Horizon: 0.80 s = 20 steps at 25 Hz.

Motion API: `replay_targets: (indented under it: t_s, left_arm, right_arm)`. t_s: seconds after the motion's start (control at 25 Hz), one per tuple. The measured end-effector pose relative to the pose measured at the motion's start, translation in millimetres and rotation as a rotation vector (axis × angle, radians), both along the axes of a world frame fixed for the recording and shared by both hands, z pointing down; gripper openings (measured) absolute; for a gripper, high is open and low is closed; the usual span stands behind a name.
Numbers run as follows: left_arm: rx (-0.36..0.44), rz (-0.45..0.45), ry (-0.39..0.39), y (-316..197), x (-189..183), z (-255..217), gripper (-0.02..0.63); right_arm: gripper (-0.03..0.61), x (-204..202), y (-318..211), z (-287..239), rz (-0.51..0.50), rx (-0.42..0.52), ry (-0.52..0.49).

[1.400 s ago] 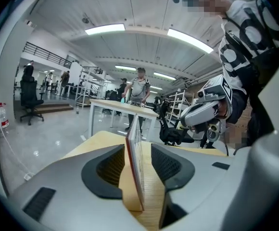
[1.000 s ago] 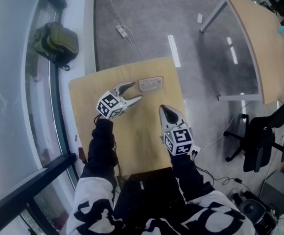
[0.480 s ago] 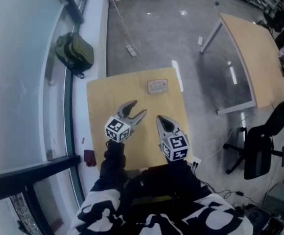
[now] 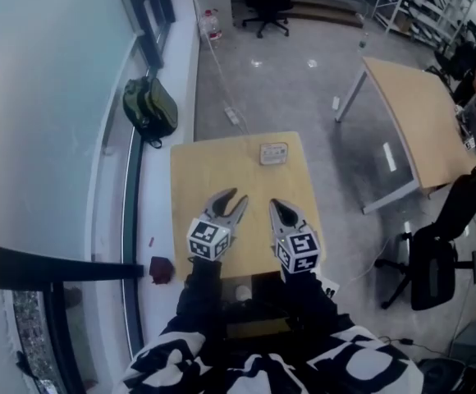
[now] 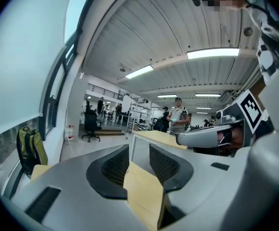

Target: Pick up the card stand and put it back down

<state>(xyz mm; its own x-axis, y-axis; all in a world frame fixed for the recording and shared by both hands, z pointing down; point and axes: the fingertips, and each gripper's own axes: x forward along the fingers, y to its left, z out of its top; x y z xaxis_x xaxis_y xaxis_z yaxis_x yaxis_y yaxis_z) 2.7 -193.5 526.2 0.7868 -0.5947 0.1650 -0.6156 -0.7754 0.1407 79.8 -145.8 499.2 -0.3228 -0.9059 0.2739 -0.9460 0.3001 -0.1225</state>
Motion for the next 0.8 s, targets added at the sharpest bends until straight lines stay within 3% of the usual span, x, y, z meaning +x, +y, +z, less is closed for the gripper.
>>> replay_targets:
  t_s: [0.32,0.56,0.8]
  left_arm:
    - [0.093,-0.107,0.015,57,-17,-41,0.011]
    - [0.135,-0.23,0.038,76,-30,-68,0.011]
    - [0.174,-0.294,0.021,76,-24,-82,0.009]
  right_arm:
    - [0.021,-26,46,-26,-0.02,0.061,0.031]
    - [0.021,-33,54,-45,-0.021,0.117,0.043]
    - [0.02,-24,54,-62,-0.022,0.157,0.06]
